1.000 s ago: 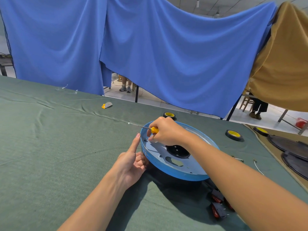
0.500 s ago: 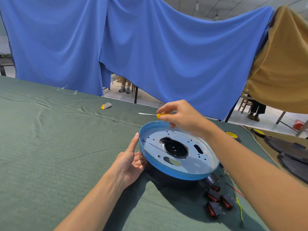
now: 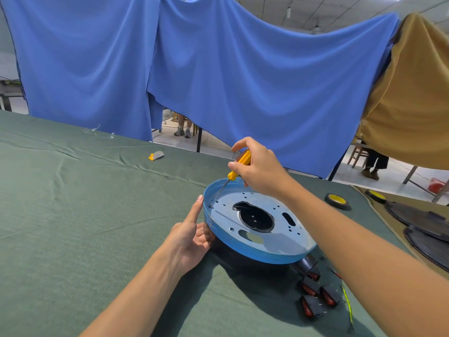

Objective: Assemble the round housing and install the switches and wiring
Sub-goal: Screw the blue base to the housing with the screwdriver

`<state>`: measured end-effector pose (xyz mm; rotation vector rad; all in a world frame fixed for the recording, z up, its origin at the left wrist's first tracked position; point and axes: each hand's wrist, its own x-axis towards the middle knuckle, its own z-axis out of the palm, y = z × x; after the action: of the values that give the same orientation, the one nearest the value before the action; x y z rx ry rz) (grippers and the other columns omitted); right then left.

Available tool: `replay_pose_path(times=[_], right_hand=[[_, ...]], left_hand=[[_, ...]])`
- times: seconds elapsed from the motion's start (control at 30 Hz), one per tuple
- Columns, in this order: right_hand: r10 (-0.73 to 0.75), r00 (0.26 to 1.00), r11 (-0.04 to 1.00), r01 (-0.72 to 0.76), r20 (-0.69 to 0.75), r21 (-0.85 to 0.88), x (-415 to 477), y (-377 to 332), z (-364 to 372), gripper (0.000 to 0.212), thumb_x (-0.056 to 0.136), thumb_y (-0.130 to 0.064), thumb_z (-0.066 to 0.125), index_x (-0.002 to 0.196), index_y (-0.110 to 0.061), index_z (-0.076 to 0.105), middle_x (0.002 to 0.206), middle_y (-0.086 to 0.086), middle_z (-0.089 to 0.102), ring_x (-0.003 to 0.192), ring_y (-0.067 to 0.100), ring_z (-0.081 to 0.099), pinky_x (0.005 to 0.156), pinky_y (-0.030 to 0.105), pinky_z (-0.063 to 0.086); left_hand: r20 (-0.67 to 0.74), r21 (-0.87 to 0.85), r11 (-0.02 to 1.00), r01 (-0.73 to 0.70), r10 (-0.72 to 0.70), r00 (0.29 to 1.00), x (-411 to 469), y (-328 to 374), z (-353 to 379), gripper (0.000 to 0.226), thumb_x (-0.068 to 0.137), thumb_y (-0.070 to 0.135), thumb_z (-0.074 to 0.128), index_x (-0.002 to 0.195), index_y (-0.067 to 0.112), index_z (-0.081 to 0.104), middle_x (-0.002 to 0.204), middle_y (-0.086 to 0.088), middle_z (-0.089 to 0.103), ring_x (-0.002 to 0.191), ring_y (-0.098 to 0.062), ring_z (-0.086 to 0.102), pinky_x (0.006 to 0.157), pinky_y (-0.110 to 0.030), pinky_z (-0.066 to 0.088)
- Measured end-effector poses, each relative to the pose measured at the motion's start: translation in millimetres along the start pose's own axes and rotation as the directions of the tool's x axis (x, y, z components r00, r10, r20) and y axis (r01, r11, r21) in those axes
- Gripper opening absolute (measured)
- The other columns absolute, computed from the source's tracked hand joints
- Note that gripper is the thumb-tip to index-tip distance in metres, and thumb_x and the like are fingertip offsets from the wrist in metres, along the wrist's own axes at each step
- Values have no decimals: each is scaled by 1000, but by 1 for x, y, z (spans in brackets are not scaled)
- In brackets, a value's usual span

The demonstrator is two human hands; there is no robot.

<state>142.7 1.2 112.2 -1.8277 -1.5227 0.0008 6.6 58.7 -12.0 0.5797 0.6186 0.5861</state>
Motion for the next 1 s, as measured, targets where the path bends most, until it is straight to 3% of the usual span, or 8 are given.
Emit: replay_pose_path(times=[0.17, 0.4, 0.53, 0.73, 0.8, 0.9, 1.0], right_hand=[[-26, 999, 999, 28, 42, -39, 0, -3, 3, 20, 93, -22, 62, 108, -25, 48, 92, 12, 62, 78, 25, 59, 75, 46, 56], [-33, 998, 998, 36, 56, -58, 1, -5, 4, 21, 94, -22, 62, 110, -24, 49, 93, 9, 61, 77, 21, 57, 74, 41, 56], [-26, 998, 999, 28, 50, -44, 2, -7, 3, 21, 94, -22, 62, 112, -22, 50, 93, 10, 62, 81, 23, 58, 76, 43, 56], [-36, 994, 996, 45, 106, -83, 2, -10, 4, 27, 94, -21, 61, 119, -19, 50, 97, 11, 60, 84, 26, 59, 77, 44, 56], [-39, 992, 994, 51, 120, -93, 3, -10, 3, 28, 94, -21, 61, 120, -19, 50, 97, 11, 61, 81, 24, 58, 74, 40, 55], [-57, 987, 988, 78, 151, -135, 6, -11, 2, 29, 94, -20, 62, 121, -20, 51, 95, 5, 60, 77, 15, 54, 63, 24, 45], [-71, 975, 978, 109, 213, -176, 13, -15, 1, 29, 93, -20, 62, 120, -21, 52, 97, 2, 59, 83, 15, 52, 68, 24, 39]], left_hand=[[-10, 2, 1000, -2, 2, 1000, 1, 1, 1, 68, 73, 49, 76, 115, -3, 62, 99, -20, 74, 86, -29, 74, 65, -36, 57], [-18, 8, 1000, -4, 4, 1000, -1, 0, 1, 67, 73, 50, 76, 111, -4, 63, 98, -20, 74, 84, -28, 74, 65, -35, 58], [-24, -2, 1000, -8, 8, 1000, -1, 0, 2, 64, 74, 48, 76, 110, -4, 64, 96, -20, 74, 81, -28, 74, 57, -32, 59], [-21, 8, 1000, -17, 17, 1000, 0, 0, 1, 68, 72, 49, 76, 112, -4, 63, 97, -20, 74, 80, -27, 74, 61, -33, 58], [-15, 9, 1000, -15, 16, 1000, 0, 0, 1, 69, 72, 50, 76, 113, -4, 63, 98, -20, 74, 81, -27, 74, 61, -32, 59], [-16, -2, 1000, -12, 12, 1000, 0, 0, 0, 69, 71, 49, 77, 113, -4, 62, 97, -20, 74, 81, -27, 74, 57, -32, 59], [-5, -4, 1000, -9, 9, 1000, 0, 1, 0, 72, 67, 48, 79, 114, -3, 62, 97, -20, 74, 82, -28, 74, 58, -32, 59]])
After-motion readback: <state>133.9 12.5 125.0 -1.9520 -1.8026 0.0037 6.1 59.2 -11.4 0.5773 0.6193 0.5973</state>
